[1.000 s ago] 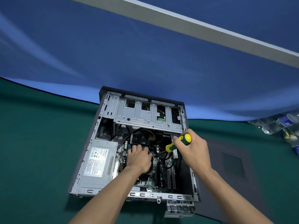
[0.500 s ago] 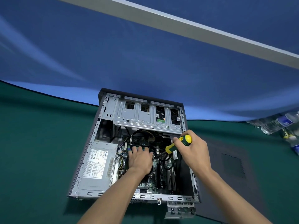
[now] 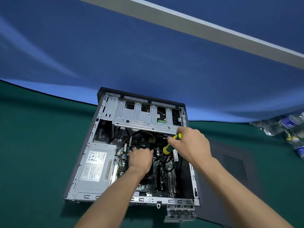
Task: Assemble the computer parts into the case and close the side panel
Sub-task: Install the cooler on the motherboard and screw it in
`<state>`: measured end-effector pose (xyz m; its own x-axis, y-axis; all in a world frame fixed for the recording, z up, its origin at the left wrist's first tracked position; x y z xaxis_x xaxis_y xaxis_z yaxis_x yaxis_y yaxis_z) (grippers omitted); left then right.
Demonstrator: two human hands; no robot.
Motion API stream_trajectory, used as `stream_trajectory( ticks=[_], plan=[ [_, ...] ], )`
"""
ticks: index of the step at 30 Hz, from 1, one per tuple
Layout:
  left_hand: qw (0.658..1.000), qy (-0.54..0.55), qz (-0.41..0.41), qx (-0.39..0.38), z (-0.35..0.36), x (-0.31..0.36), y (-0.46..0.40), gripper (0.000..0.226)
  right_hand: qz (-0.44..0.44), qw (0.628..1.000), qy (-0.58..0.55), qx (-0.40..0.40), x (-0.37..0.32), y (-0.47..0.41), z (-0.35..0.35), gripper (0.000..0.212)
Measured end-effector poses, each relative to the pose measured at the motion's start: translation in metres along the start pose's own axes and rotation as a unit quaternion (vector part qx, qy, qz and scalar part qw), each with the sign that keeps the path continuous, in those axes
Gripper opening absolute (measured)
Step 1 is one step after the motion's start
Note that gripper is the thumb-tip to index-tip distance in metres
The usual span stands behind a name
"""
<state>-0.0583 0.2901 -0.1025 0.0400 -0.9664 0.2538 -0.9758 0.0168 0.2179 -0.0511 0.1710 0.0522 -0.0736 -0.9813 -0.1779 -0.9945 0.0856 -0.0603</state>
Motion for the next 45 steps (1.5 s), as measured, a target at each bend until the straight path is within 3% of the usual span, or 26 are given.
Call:
stream_trajectory(
  ticks=[3, 8, 11, 14, 17, 22, 23, 26, 31, 33, 35, 38, 42, 45],
  plan=[
    [0.999, -0.026, 0.042, 0.019, 0.002, 0.003, -0.003, 0.037, -0.036, 0.996, 0.066, -0.039, -0.013, -0.004, 0.0, 0.026],
    [0.996, -0.048, 0.066, 0.034, 0.008, 0.004, -0.005, 0.025, -0.043, 0.986, -0.019, -0.157, -0.022, -0.013, 0.001, 0.021],
    [0.995, -0.024, 0.067, 0.069, 0.013, -0.005, -0.006, 0.024, -0.103, 0.984, -0.011, -0.143, -0.024, -0.018, -0.003, 0.017],
    [0.993, 0.006, 0.071, 0.097, 0.017, -0.011, -0.006, 0.036, -0.131, 0.982, 0.085, -0.105, -0.023, -0.019, -0.006, 0.029],
    [0.99, -0.001, 0.081, 0.114, 0.018, -0.01, -0.006, 0.045, -0.098, 0.979, 0.147, -0.102, -0.022, -0.021, -0.009, 0.039],
    [0.991, -0.007, 0.079, 0.108, 0.019, -0.01, -0.007, 0.045, -0.029, 0.964, 0.035, -0.262, -0.021, -0.032, -0.01, 0.023],
    [0.991, -0.007, 0.079, 0.11, 0.019, -0.01, -0.007, 0.045, -0.037, 0.966, 0.026, -0.254, -0.021, -0.032, -0.01, 0.015],
    [0.991, -0.014, 0.078, 0.112, 0.02, -0.011, -0.007, 0.041, -0.078, 0.976, 0.102, -0.175, -0.026, -0.028, -0.008, 0.033],
    [0.989, -0.035, 0.083, 0.119, 0.019, -0.009, -0.007, 0.027, -0.045, 0.966, 0.033, -0.253, -0.035, -0.027, -0.006, 0.023],
    [0.99, -0.033, 0.075, 0.113, 0.02, -0.01, -0.008, 0.025, -0.072, 0.978, 0.075, -0.178, -0.033, -0.024, -0.005, 0.013],
    [0.991, -0.023, 0.072, 0.114, 0.022, -0.01, -0.008, 0.03, -0.062, 0.984, 0.114, -0.122, -0.028, -0.022, -0.006, 0.018],
    [0.992, 0.007, 0.058, 0.116, 0.023, -0.01, -0.009, 0.048, 0.005, 0.982, 0.017, -0.189, -0.022, -0.023, -0.01, 0.04],
    [0.992, -0.011, 0.056, 0.116, 0.024, -0.01, -0.009, 0.05, -0.007, 0.986, 0.049, -0.158, -0.019, -0.016, -0.009, 0.024],
    [0.993, -0.02, 0.06, 0.105, 0.023, -0.011, -0.009, 0.041, 0.0, 0.977, 0.007, -0.215, -0.027, -0.014, -0.01, 0.035]
  ],
)
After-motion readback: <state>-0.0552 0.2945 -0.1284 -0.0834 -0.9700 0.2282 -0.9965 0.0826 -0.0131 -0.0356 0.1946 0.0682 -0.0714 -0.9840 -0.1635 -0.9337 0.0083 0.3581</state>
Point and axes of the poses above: each hand's wrist, its own y-axis away from the middle knuckle, its own z-axis out of the palm, x = y × z, the point moved 2 cm from there along -y, towards the middle knuckle, and after that the axes turned 9 degrees about x, right-handed, at the moved point
